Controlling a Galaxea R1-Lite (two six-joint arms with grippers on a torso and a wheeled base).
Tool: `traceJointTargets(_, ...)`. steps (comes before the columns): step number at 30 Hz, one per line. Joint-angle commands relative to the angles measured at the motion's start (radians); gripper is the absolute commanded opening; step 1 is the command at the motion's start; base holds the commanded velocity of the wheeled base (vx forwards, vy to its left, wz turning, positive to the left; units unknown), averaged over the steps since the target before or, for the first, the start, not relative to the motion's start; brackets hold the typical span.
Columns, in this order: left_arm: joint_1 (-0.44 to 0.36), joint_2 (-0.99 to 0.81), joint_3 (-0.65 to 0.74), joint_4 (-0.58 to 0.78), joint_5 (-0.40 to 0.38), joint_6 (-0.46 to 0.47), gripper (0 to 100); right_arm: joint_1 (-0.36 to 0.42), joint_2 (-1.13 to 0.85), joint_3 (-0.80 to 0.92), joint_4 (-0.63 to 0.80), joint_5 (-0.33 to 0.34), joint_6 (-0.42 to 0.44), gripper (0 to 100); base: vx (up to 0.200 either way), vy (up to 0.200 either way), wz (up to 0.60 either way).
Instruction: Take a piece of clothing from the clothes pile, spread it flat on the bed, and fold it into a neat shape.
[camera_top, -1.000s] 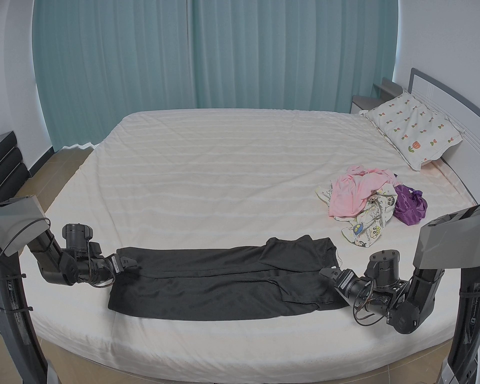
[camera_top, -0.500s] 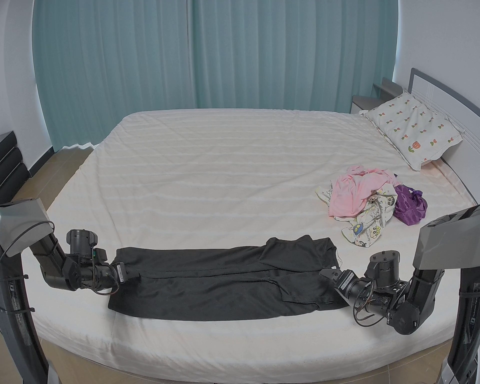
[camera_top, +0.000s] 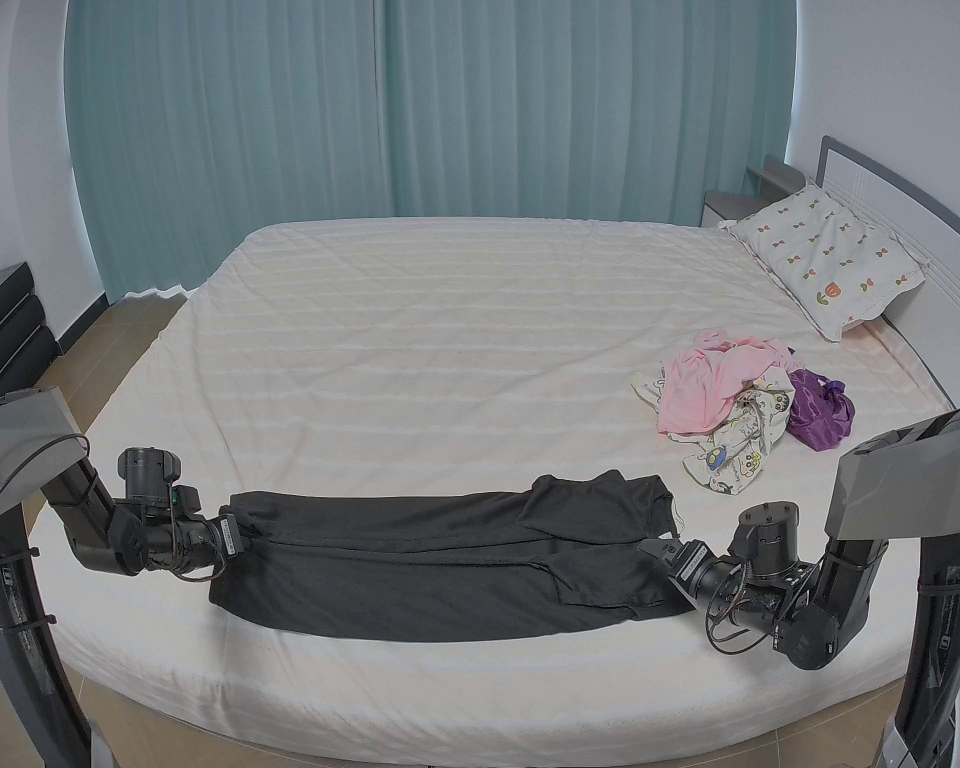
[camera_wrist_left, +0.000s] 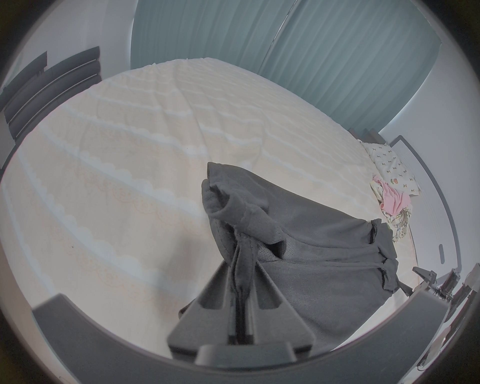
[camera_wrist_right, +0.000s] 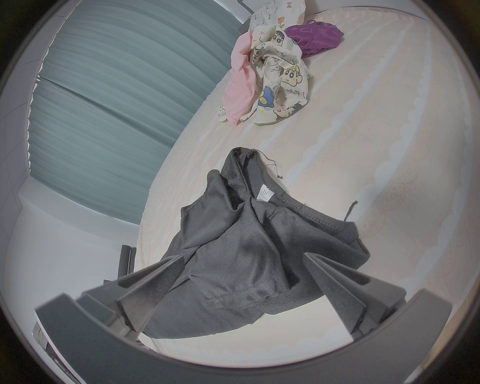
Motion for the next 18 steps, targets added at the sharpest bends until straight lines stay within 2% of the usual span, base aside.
traceJointTargets(1,0.006,-0.036,0.006,-0.001,0.004,0.0,0,0.001,0.0,0.001,-0.001,0.0,0.0,100,0.0,0.0,0.0)
traceJointTargets(18,0.079,-0.022,-0.011,0.001,-0.013,0.006,0,0.001,0.008,-0.001,-0.001,0.0,0.0,100,0.0,0.0,0.0)
